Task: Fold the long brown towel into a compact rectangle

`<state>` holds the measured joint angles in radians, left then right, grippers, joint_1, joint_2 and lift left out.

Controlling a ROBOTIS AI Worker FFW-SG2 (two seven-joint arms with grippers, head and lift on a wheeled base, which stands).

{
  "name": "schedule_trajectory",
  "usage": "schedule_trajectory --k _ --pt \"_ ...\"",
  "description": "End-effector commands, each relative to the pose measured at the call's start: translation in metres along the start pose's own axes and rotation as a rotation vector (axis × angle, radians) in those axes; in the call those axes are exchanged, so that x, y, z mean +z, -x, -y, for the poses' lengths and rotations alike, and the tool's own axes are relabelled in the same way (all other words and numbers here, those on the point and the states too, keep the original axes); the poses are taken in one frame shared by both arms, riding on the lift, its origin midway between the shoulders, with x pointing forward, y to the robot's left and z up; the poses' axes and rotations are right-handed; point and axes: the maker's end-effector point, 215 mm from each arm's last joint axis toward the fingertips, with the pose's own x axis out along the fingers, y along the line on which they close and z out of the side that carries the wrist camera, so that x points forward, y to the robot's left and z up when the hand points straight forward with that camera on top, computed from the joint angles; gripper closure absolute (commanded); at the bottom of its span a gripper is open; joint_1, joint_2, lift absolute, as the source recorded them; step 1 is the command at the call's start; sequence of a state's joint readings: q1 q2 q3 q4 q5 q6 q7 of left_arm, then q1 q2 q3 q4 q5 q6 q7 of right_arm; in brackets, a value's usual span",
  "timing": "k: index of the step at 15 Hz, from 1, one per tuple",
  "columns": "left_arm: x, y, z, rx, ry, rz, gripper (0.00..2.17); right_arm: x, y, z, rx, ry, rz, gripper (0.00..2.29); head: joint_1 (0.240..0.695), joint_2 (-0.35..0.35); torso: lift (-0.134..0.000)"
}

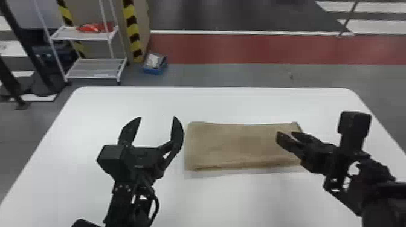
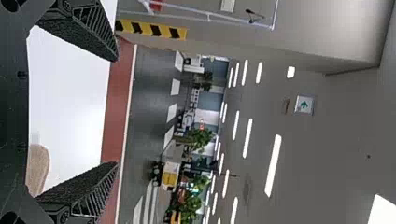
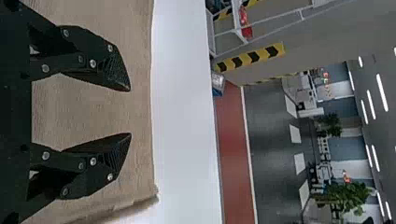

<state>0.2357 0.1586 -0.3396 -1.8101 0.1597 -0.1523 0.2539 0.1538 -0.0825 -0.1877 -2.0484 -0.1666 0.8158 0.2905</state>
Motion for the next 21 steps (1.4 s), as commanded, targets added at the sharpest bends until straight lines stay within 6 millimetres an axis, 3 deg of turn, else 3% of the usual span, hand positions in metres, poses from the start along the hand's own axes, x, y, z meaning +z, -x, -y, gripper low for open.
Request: schedule_trajectory --k 1,2,5,6,9,10,12,16,21 --pt "-0.013 -0.012 0.048 -0.084 -0.019 -0.015 0.09 -0.004 0.02 0.057 -0.083 -0.04 0.013 0.05 0.695 -0.107 -0.121" --pt "-0.019 -0.017 0.065 -0.11 -0.024 -0.026 0.12 -0.005 0.03 0.075 -0.109 -0.041 0.023 0.05 0.695 -0.187 -0.121" --pt "-0.035 -0.034 0.088 -0.148 -0.021 -0.053 0.29 -0.012 0.054 0.115 -0.167 -0.068 0.05 0.08 0.695 -0.288 -0.121" --pt "-0.049 -0.037 0.091 -0.156 -0.028 -0.095 0.48 -0.016 0.059 0.125 -0.18 -0.084 0.054 0.08 0.695 -0.32 -0.121" --pt "-0.126 -0.03 0.102 -0.267 -0.033 -0.403 1.6 -0.017 0.073 0.145 -0.196 -0.111 0.092 0.08 0.695 -0.35 -0.121" --pt "-0.13 -0.031 0.105 -0.281 -0.029 -0.428 1.77 -0.016 0.077 0.152 -0.204 -0.121 0.098 0.08 0.695 -0.35 -0.121" --pt "-0.13 -0.029 0.108 -0.297 -0.042 -0.424 1.78 -0.017 0.079 0.158 -0.205 -0.135 0.103 0.08 0.695 -0.35 -0.121" --pt "-0.134 -0.028 0.107 -0.306 -0.047 -0.43 1.78 -0.017 0.067 0.149 -0.183 -0.146 0.101 0.08 0.695 -0.35 -0.121" --pt "-0.14 -0.027 0.101 -0.296 -0.058 -0.443 1.78 0.012 0.014 0.117 -0.066 -0.166 0.118 0.09 0.695 -0.35 -0.121"
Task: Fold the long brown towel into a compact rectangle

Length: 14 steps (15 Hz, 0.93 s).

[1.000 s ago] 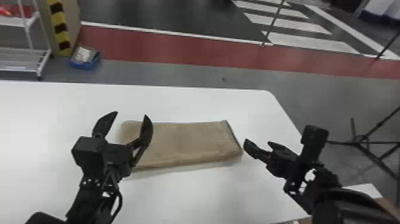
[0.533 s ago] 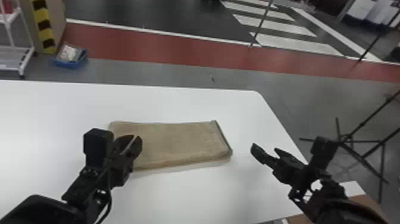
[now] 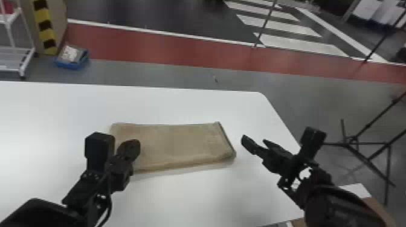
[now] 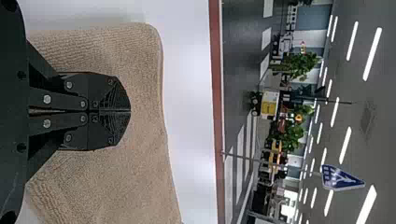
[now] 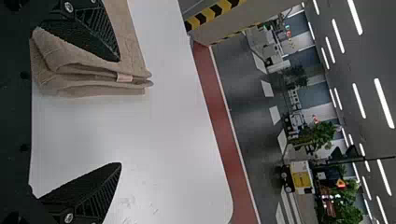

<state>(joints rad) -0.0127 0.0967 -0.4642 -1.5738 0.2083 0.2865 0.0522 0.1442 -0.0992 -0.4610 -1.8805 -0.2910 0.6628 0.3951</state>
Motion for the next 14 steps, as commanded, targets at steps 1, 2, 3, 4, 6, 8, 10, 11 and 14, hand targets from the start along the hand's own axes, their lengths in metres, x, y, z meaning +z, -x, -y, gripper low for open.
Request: schedule_trajectory --k 1,2,3,4,6,8,10,11,14 --pt "-0.005 0.0 -0.003 0.007 -0.002 -0.011 1.78 0.007 -0.028 -0.019 0.051 -0.017 -0.014 0.1 0.695 -0.35 -0.121" --pt "-0.011 0.001 -0.009 0.016 0.0 -0.028 1.78 0.008 -0.036 -0.026 0.057 -0.004 -0.026 0.11 0.695 -0.35 -0.121" --pt "-0.018 0.003 -0.009 0.017 0.004 -0.047 1.77 0.007 -0.042 -0.032 0.06 0.015 -0.036 0.12 0.695 -0.35 -0.121" --pt "-0.021 0.004 -0.01 0.018 0.005 -0.05 1.77 0.003 -0.048 -0.032 0.051 0.033 -0.056 0.13 0.695 -0.35 -0.121" --pt "-0.023 0.006 -0.009 0.02 0.009 -0.052 1.77 -0.001 -0.059 -0.031 0.044 0.065 -0.089 0.15 0.695 -0.347 -0.121" --pt "-0.025 0.007 -0.01 0.024 0.011 -0.056 1.77 -0.008 -0.071 -0.03 0.036 0.105 -0.137 0.19 0.695 -0.337 -0.121" --pt "-0.024 0.007 -0.013 0.025 0.012 -0.055 1.77 -0.014 -0.078 -0.03 0.024 0.14 -0.171 0.22 0.695 -0.334 -0.121" --pt "-0.025 0.007 -0.013 0.025 0.011 -0.056 1.77 -0.018 -0.081 -0.03 0.024 0.145 -0.189 0.22 0.695 -0.332 -0.121" --pt "-0.026 0.007 -0.017 0.03 0.011 -0.059 1.77 -0.03 -0.085 -0.022 0.026 0.139 -0.232 0.38 0.695 -0.324 -0.121"
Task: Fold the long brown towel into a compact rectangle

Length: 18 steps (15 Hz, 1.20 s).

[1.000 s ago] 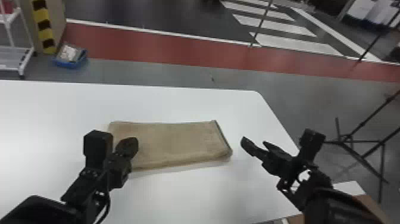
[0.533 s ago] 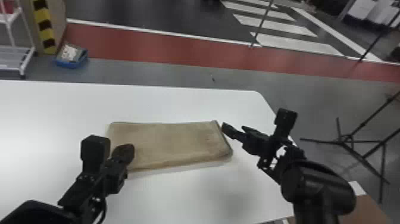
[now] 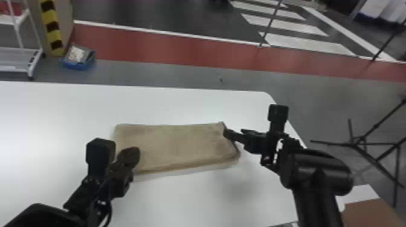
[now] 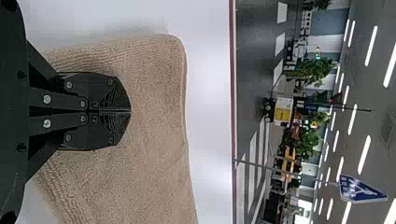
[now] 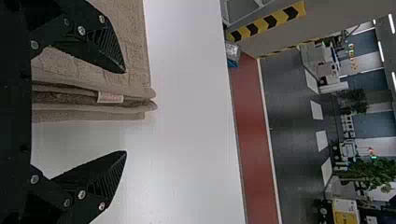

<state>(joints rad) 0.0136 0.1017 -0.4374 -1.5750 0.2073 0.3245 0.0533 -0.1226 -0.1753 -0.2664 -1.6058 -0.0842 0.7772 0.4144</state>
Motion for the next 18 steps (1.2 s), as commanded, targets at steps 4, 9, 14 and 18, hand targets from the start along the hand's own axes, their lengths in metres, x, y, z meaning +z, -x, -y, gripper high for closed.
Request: schedule_trajectory --k 4,9,14,18 --pt "-0.001 -0.001 -0.008 0.009 0.003 -0.003 1.77 -0.016 -0.008 -0.001 0.039 -0.025 -0.043 0.41 0.695 -0.319 -0.121" --pt "0.0 -0.003 -0.008 0.009 0.002 -0.002 1.77 -0.02 -0.013 -0.009 0.084 -0.045 -0.051 0.57 0.695 -0.306 -0.121" --pt "0.002 -0.005 -0.014 0.013 0.003 -0.002 1.77 -0.027 -0.014 -0.014 0.11 -0.069 -0.078 1.07 0.695 -0.3 -0.121" --pt "0.003 -0.006 -0.012 0.007 0.004 -0.002 1.77 -0.024 -0.014 -0.02 0.132 -0.086 -0.091 1.12 0.695 -0.295 -0.121"
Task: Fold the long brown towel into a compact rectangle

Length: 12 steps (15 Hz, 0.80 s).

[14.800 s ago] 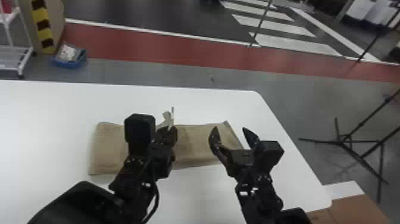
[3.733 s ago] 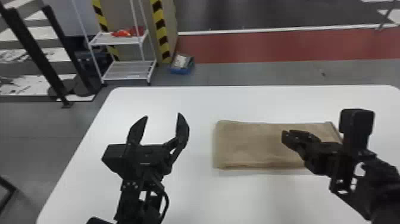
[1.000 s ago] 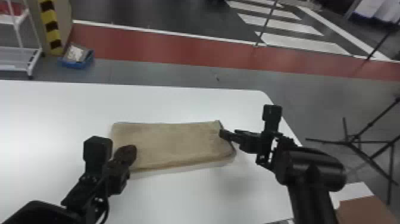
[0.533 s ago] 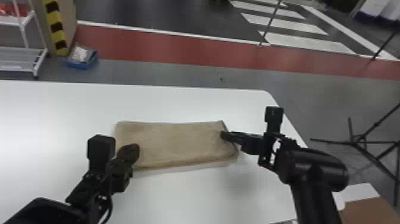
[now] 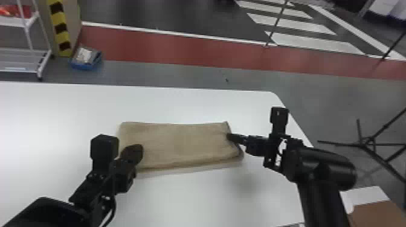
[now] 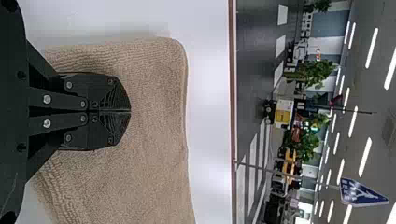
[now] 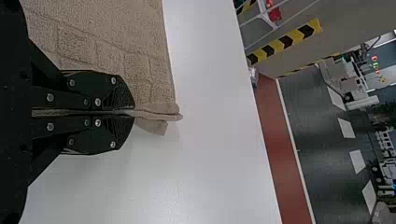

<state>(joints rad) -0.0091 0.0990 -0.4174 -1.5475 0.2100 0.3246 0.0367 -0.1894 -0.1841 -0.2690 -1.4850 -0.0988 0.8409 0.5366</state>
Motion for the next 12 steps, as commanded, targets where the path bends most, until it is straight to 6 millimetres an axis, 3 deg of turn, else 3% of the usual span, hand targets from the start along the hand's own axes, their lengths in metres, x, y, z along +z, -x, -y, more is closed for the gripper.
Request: schedule_trajectory --k 1,4,8,12 --pt "-0.001 -0.001 -0.001 0.002 -0.001 -0.003 1.77 0.0 0.001 -0.005 0.024 -0.016 0.001 1.21 0.695 -0.293 -0.121" --pt "0.001 -0.004 -0.002 0.004 -0.004 -0.002 1.77 0.013 0.016 -0.046 0.124 -0.046 0.008 1.3 0.695 -0.283 -0.121" --pt "0.003 -0.007 0.0 0.0 -0.006 -0.002 1.77 0.035 0.045 -0.12 0.271 -0.054 -0.013 1.3 0.695 -0.242 -0.121" --pt "0.004 -0.007 0.004 -0.008 -0.003 -0.003 1.77 0.041 0.042 -0.173 0.347 -0.047 -0.035 1.3 0.695 -0.207 -0.121"
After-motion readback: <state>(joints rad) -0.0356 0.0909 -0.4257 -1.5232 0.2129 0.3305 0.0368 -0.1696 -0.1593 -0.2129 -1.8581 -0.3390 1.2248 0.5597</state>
